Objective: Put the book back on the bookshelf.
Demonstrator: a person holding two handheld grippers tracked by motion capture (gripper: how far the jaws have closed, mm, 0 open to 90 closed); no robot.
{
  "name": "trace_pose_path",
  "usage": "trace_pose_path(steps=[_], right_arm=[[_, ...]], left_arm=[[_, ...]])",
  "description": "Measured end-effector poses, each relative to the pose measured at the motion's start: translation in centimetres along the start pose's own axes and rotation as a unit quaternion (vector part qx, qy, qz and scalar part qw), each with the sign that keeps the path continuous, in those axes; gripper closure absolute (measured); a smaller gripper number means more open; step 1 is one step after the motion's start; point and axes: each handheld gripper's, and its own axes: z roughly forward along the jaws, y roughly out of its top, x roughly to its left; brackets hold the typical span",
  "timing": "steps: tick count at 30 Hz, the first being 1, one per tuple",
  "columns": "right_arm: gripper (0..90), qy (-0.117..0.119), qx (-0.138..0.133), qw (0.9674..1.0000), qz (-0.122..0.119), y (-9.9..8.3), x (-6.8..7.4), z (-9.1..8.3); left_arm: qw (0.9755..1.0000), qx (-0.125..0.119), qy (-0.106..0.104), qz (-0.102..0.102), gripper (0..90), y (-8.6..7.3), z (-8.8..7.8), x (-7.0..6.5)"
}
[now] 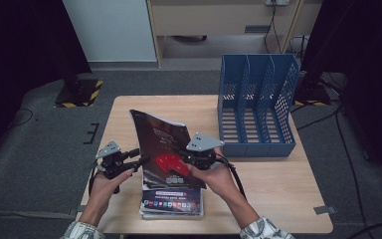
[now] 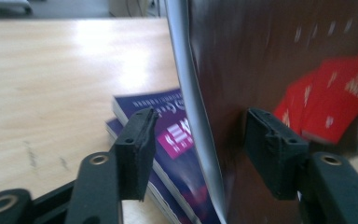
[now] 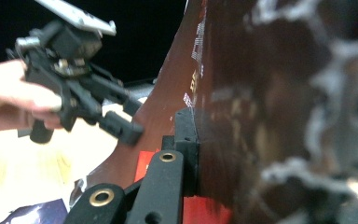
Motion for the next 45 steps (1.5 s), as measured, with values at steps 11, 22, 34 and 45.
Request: trace_pose_path(steps=[11, 22, 34, 45], right_arm=[[87.0, 0.004, -0.015, 0.9999, 0.003, 0.1, -0.2, -0.3], [85.9, 0.008, -0.033, 0.9993, 0.014, 0.7, -0.6, -0.9], [82.7, 0.014, -0.058, 0.9979, 0.027, 1.5, -0.8, -1.1], [86.8, -0.005, -0.048, 0.9986, 0.018, 1.7, -0.6, -0.7]], left_arm=[[0.9981, 0.052, -0.032, 0.006, 64.4, -0.2, 1.2, -0.5], [0.9998, 0.005, -0.01, 0.014, 84.4, 0.9, -0.1, -0.8], [0.9996, 0.005, -0.001, 0.028, 83.6, 0.9, -0.1, -1.0], [0.9994, 0.004, 0.011, 0.031, 76.9, 0.7, -0.1, -0.9]])
